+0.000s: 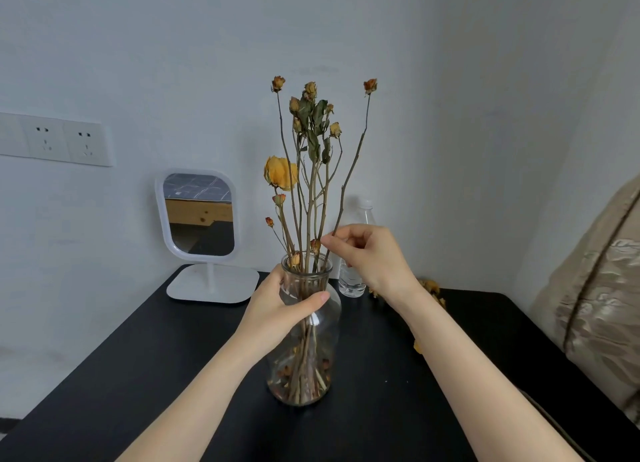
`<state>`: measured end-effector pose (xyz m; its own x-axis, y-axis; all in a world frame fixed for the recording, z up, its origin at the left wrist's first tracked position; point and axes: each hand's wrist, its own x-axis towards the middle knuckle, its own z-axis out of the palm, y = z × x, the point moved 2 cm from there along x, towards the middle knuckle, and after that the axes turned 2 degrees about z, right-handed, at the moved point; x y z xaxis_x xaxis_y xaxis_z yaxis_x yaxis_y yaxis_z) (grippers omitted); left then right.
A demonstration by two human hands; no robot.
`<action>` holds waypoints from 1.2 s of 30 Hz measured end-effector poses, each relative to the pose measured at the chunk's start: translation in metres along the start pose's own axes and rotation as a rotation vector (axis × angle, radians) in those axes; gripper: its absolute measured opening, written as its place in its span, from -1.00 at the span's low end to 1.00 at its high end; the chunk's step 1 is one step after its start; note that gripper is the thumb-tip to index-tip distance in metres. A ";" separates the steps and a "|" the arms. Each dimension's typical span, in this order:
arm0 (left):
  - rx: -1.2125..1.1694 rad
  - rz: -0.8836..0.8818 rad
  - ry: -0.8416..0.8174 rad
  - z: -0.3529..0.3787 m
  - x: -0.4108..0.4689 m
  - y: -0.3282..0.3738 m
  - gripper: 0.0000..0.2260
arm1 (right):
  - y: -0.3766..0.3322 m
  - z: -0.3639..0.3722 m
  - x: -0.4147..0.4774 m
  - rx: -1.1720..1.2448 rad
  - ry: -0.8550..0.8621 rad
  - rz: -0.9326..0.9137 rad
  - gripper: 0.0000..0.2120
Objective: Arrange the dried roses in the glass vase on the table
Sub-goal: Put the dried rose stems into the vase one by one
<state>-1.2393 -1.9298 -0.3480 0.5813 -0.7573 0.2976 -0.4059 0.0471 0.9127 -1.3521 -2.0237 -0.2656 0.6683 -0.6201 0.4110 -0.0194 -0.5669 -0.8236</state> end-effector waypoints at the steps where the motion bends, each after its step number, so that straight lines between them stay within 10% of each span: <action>1: -0.007 0.000 -0.005 0.000 0.000 0.000 -0.60 | 0.001 -0.001 0.000 -0.005 0.004 0.004 -0.88; 7: -0.040 -0.010 0.045 -0.001 -0.009 0.003 -0.47 | 0.013 -0.009 -0.012 -0.015 0.026 0.029 -0.90; 14: 0.030 0.178 0.481 -0.002 -0.071 0.004 -0.63 | 0.055 -0.023 -0.051 -0.109 -0.010 0.110 -0.96; 26: 0.017 0.028 -0.160 0.107 -0.099 -0.005 -0.84 | 0.129 -0.115 -0.120 -0.423 0.168 0.419 -0.92; 36: 0.011 -0.331 -0.308 0.224 -0.047 -0.012 -0.88 | 0.165 -0.168 -0.134 -0.580 0.184 0.589 -0.87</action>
<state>-1.4196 -2.0407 -0.4352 0.4451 -0.8888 -0.1087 -0.2419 -0.2362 0.9411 -1.5695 -2.1255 -0.3911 0.2991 -0.9512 0.0761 -0.7386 -0.2813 -0.6126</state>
